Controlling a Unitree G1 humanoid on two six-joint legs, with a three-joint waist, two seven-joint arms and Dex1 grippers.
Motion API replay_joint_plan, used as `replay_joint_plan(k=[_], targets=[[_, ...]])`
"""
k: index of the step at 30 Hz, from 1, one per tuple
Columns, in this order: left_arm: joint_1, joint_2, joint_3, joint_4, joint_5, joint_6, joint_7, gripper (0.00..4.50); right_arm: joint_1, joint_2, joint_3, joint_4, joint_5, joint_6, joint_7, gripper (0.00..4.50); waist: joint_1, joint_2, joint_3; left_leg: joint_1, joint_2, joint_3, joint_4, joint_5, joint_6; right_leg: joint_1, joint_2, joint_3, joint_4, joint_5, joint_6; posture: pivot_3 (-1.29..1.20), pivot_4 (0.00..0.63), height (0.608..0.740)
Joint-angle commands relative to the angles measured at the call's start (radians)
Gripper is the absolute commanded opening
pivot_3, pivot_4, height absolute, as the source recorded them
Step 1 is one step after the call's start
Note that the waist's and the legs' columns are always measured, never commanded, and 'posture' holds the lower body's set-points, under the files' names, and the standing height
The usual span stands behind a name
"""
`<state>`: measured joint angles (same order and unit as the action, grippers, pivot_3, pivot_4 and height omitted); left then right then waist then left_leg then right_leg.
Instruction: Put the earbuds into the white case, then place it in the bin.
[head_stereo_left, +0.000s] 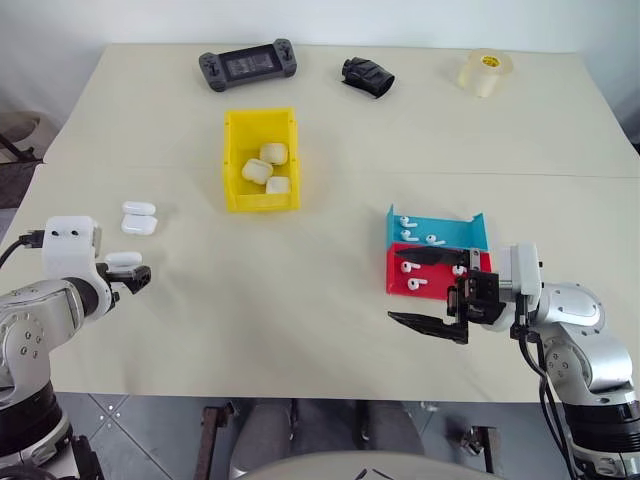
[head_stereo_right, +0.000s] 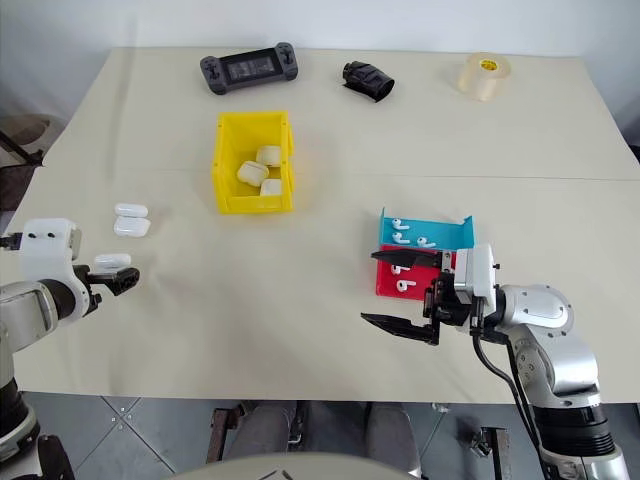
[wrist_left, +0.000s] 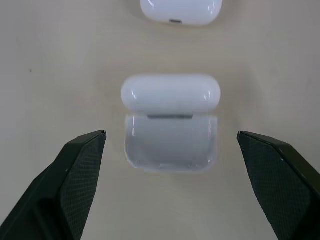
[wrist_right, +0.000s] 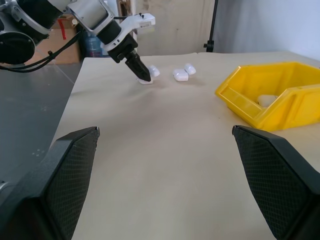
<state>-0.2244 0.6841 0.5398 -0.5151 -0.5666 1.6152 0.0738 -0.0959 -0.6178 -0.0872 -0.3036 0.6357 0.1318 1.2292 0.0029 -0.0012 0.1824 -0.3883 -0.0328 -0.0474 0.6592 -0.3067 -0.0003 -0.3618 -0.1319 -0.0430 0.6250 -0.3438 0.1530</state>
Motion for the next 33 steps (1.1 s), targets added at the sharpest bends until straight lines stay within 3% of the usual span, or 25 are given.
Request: replay_joint_plan(k=[1, 13, 16, 20, 23, 27, 33], targets=[[-0.006, -0.009, -0.008, 0.017, -0.017, -0.001, 0.014, 4.47, -0.003, 0.0, -0.023, -0.032, 0.02, -0.009, -0.01, 4.5, 0.003, 0.0, 0.0, 0.0, 0.0, 0.0, 0.0, 0.0, 0.0, 0.0, 0.0, 0.0, 0.0, 0.0, 0.0, 0.0, 0.15, 0.74], [-0.046, -0.003, -0.068, 0.107, 0.014, -0.001, 0.037, 4.47, 0.037, -0.004, -0.031, -0.069, 0.026, -0.011, -0.031, 4.5, 0.019, 0.001, 0.0, 0.002, 0.0, 0.001, 0.0, 0.0, -0.001, 0.0, 0.0, 0.001, -0.002, 0.0, 0.0, 0.0, 0.15, 0.74], [-0.035, 0.007, -0.07, 0.104, 0.025, -0.001, 0.041, 3.9, 0.042, -0.004, -0.036, -0.071, 0.026, -0.012, -0.039, 4.5, 0.019, 0.001, 0.0, 0.002, 0.0, 0.002, 0.0, 0.001, -0.001, 0.0, 0.0, 0.002, -0.002, 0.0, 0.0, 0.0, 0.15, 0.74], [-0.026, 0.0, -0.055, 0.101, 0.02, -0.001, 0.036, 2.74, 0.045, -0.005, -0.037, -0.07, 0.025, -0.014, -0.041, 4.5, 0.015, 0.001, -0.001, 0.002, 0.001, 0.003, -0.001, 0.001, -0.001, 0.0, 0.0, 0.003, -0.002, 0.0, 0.0, 0.0, 0.15, 0.74], [-0.031, -0.025, -0.034, 0.077, 0.035, -0.001, 0.024, 2.74, 0.048, -0.004, -0.037, -0.068, 0.023, -0.014, -0.044, 4.5, 0.014, 0.001, -0.001, 0.003, 0.001, 0.003, -0.001, 0.001, -0.001, 0.0, 0.0, 0.003, -0.002, 0.0, -0.001, 0.0, 0.15, 0.74], [0.025, -0.029, -0.022, -0.005, -0.017, -0.149, -0.127, 2.74, 0.054, -0.011, -0.044, -0.067, 0.022, -0.011, -0.047, 4.5, 0.015, 0.001, -0.001, 0.002, 0.0, 0.003, -0.001, 0.001, -0.001, -0.001, 0.0, 0.003, -0.002, 0.0, -0.001, 0.0, 0.15, 0.74], [0.31, -0.036, -0.011, -0.146, -0.176, -0.703, -0.776, 2.74, 0.071, -0.049, -0.101, -0.051, 0.023, -0.007, -0.041, 4.5, 0.017, 0.001, -0.001, 0.001, 0.0, 0.004, -0.003, 0.0, -0.001, 0.0, -0.002, 0.002, -0.009, 0.0, -0.001, 0.0, 0.15, 0.74]])
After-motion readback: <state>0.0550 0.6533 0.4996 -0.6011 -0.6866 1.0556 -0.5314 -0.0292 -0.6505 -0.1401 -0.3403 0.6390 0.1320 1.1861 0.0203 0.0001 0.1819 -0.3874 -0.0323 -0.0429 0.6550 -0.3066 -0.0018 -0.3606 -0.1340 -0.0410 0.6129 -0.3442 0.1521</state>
